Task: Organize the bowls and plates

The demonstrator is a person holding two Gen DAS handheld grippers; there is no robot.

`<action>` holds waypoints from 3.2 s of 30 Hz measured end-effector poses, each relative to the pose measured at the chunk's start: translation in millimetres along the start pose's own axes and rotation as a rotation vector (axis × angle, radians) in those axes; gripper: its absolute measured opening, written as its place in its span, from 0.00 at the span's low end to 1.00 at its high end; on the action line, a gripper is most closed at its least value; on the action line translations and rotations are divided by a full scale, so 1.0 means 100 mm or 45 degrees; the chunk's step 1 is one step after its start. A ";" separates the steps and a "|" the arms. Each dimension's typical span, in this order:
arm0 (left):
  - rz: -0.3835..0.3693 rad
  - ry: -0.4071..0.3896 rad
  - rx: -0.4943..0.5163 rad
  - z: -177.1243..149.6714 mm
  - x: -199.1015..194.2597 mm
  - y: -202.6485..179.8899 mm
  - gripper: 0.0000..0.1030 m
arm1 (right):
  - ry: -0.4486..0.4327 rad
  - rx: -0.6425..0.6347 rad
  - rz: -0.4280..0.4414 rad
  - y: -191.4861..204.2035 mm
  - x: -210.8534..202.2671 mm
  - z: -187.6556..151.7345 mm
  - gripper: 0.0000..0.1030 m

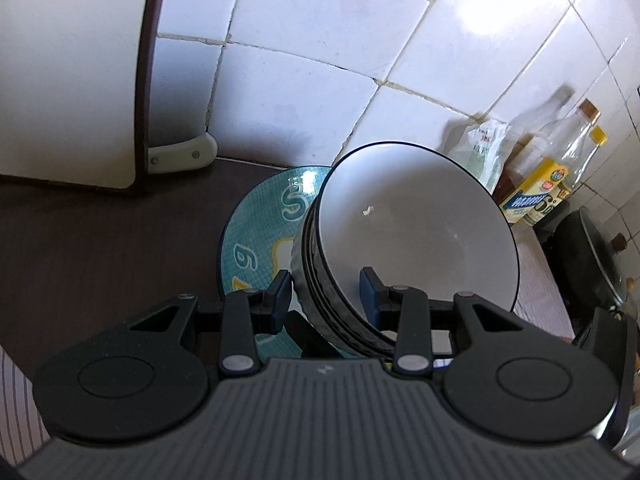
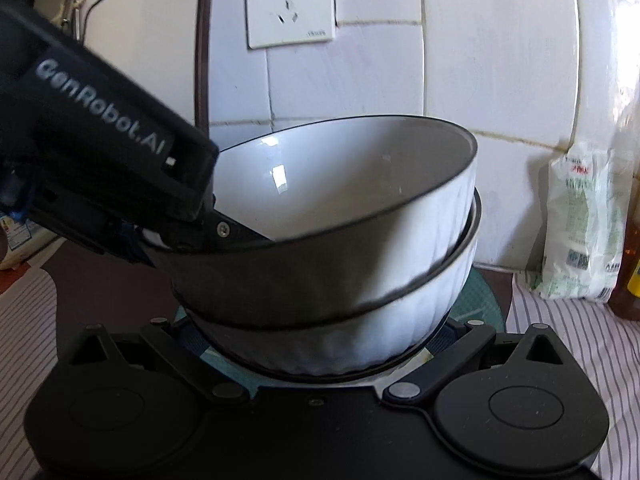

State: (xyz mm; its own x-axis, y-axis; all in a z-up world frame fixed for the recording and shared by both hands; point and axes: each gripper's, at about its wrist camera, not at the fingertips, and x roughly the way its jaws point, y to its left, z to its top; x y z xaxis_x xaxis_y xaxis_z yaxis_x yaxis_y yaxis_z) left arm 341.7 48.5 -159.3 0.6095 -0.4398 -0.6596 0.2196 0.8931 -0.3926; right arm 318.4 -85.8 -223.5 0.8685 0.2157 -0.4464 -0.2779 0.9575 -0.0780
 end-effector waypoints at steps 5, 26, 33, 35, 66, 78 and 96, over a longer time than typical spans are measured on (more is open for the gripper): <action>0.003 0.020 -0.025 -0.02 0.09 0.03 0.34 | 0.070 0.001 -0.005 0.10 0.04 -0.03 0.99; -0.012 0.001 -0.116 -0.02 0.18 0.13 0.33 | 0.186 -0.042 -0.051 0.21 0.07 0.05 0.99; 0.040 -0.015 -0.140 0.01 0.16 0.12 0.33 | 0.210 -0.093 -0.076 0.27 -0.14 0.06 0.99; 0.067 -0.031 -0.127 0.02 0.10 0.10 0.34 | 0.213 -0.086 -0.071 0.27 -0.26 0.05 0.99; 0.166 -0.036 0.103 -0.39 -1.72 -0.17 0.55 | 0.246 0.255 -0.438 0.27 -1.72 0.29 1.00; 0.176 -0.049 0.132 -0.55 -2.13 -0.38 0.68 | 0.160 0.206 -0.465 0.37 -2.26 0.33 1.00; 0.323 -0.166 0.174 -0.94 -2.61 -0.64 0.87 | 0.123 0.189 -0.538 0.31 -2.95 0.37 1.00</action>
State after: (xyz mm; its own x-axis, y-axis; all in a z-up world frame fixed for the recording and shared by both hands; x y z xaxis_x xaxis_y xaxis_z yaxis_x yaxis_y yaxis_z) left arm 97.4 97.4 -22.3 0.7487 -0.1931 -0.6341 0.1428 0.9812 -0.1301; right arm 68.8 -112.2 -61.1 0.8486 -0.2122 -0.4846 0.1608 0.9761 -0.1459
